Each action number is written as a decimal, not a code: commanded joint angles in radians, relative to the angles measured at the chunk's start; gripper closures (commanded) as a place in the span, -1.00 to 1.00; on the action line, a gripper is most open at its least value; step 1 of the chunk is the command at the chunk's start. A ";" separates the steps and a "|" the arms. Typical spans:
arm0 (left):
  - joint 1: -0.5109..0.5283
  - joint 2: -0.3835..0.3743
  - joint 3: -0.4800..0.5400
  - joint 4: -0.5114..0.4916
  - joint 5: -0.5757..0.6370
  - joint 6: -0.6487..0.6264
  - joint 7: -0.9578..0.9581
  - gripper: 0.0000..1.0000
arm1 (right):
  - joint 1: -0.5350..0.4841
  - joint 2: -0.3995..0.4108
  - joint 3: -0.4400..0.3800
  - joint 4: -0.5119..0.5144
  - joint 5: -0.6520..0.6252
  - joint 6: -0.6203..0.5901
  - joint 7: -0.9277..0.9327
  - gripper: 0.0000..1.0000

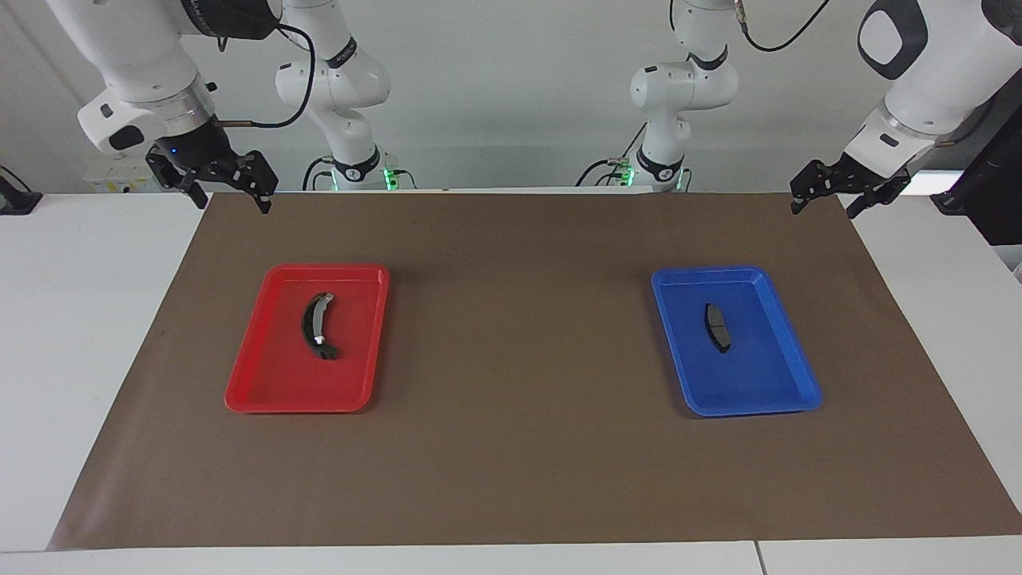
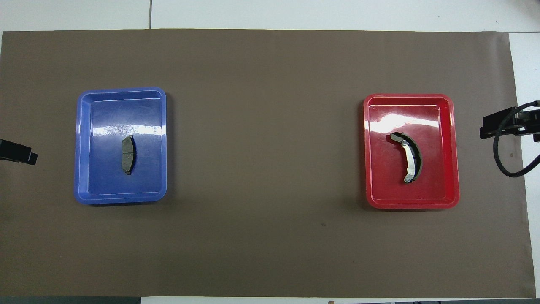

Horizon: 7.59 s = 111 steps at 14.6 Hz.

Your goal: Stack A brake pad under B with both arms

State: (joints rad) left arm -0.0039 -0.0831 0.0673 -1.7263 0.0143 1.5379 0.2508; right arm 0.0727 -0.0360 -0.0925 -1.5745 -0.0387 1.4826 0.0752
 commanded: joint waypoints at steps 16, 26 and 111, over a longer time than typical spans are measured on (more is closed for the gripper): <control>-0.008 -0.024 -0.008 -0.039 0.004 0.107 -0.119 -0.99 | -0.007 -0.001 0.000 -0.005 -0.004 0.008 -0.020 -1.00; -0.034 -0.027 -0.020 -0.110 0.004 0.214 -0.114 -0.99 | -0.008 -0.001 0.000 -0.005 -0.004 0.011 -0.015 -1.00; -0.520 0.168 -0.008 -0.249 0.010 0.484 -0.619 -0.96 | 0.146 0.096 0.010 -0.530 0.072 0.663 0.056 1.00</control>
State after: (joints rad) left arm -0.5816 0.1626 0.0681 -1.9211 0.0149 2.0856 -0.4272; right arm 0.1557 0.0511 -0.0864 -2.1345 0.0330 2.1742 0.0636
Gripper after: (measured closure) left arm 0.018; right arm 0.573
